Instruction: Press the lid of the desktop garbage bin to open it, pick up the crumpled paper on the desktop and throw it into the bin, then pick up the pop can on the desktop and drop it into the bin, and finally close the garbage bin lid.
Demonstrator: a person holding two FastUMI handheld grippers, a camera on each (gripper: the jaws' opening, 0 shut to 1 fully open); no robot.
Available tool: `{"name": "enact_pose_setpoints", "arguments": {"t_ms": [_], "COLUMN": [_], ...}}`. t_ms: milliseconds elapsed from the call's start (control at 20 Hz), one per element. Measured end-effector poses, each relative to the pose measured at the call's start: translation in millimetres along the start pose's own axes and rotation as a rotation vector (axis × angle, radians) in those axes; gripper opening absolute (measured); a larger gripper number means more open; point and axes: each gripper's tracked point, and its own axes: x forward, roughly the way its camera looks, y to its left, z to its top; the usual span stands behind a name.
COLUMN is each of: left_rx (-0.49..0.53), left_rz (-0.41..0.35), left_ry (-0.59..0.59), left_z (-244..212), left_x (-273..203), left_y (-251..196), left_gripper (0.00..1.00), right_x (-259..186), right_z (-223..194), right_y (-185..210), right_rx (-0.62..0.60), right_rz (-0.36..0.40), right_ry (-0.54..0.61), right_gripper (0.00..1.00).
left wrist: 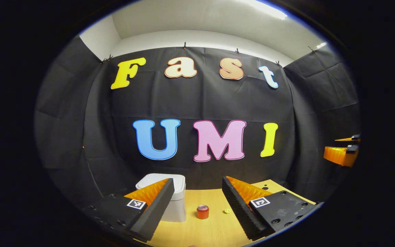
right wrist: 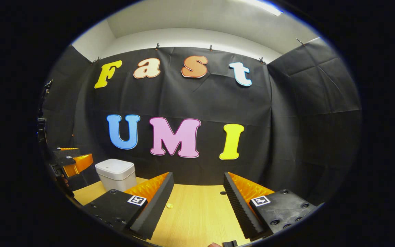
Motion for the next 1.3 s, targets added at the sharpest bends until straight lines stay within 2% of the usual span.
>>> {"name": "enact_pose_setpoints", "arguments": {"t_ms": [350,400,550,650,700,800,900,1050,1100,1300], "left_rx": [-0.007,-0.015,-0.068,-0.073,-0.069,-0.048,0.008,0.163,0.180,0.056], "left_rz": [0.014,0.003,0.010,0.038,0.046,0.027,0.004,0.008,0.001,-0.062], "left_ry": [0.021,0.031,0.060,0.088,0.096,0.092,0.061,0.019,-0.006,0.070], "left_z": [-6.5,-11.2,-21.2,-31.5,-33.8,-30.3,-18.7,4.8,15.4,18.0], "left_x": [-0.5,0.5,0.6,0.5,0.6,1.9,8.1,21.3,25.8,55.7], "left_y": [27.0,29.1,39.2,48.8,52.3,55.1,61.1,75.7,74.1,65.0], "left_gripper": [0.93,0.86,0.45,0.23,0.15,0.07,0.07,0.07,0.07,0.06], "right_x": [4.1,2.5,-1.5,-3.2,-2.9,-2.7,-0.5,1.8,2.5,8.9], "right_z": [5.1,6.6,4.8,2.2,2.0,2.6,6.4,15.0,19.4,24.6], "right_y": [22.5,23.9,26.5,27.0,27.8,29.4,32.9,44.0,47.8,67.2], "right_rx": [-0.006,-0.006,-0.023,-0.035,-0.035,-0.032,-0.031,-0.039,-0.045,-0.073], "right_rz": [0.036,0.037,0.037,0.034,0.033,0.031,0.031,0.043,0.049,0.113], "right_ry": [-0.013,-0.017,-0.022,-0.014,-0.010,-0.007,-0.013,-0.033,-0.049,-0.067], "right_gripper": [0.94,0.94,0.94,0.94,0.94,0.94,0.94,0.94,0.94,0.94]}}
